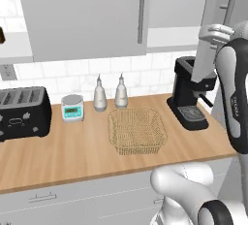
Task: Open the cabinet, pick up the bread from the cabinet and place it in the basket. Then move the basket to the dining counter.
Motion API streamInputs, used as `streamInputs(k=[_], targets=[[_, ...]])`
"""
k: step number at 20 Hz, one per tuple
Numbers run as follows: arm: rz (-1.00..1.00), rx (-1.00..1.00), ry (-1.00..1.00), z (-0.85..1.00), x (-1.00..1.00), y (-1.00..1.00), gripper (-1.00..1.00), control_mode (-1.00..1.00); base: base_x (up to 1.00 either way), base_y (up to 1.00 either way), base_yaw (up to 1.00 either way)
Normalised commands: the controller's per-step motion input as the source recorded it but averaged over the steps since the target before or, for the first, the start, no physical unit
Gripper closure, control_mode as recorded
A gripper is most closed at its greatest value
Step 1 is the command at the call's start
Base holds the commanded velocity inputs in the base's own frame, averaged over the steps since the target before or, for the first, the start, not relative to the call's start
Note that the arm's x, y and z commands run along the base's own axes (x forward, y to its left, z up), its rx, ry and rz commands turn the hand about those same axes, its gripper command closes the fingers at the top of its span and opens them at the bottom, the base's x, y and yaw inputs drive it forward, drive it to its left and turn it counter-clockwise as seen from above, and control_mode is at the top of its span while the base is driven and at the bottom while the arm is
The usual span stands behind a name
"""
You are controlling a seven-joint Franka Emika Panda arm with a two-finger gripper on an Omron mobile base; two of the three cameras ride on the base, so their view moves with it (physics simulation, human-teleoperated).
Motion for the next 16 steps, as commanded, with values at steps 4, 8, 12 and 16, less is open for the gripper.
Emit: streamInputs(k=[4,8,12,16], targets=[[0.0,-0.13,0.03,0.0,-1.0,0.34,-1.0,-1.0,0.0,0.0,0.0],[0.0,-0.33,0.0,-0.06,-0.99,0.9,-1.0,-1.0,0.0,0.0,0.0],[-0.02,-0.5,0.0,-0.04,-0.51,1.0,-1.0,-1.0,0.0,0.0,0.0],[-0.1,-0.32,0.26,0.0,0.86,0.81,-1.0,-1.0,0.0,0.0,0.0]])
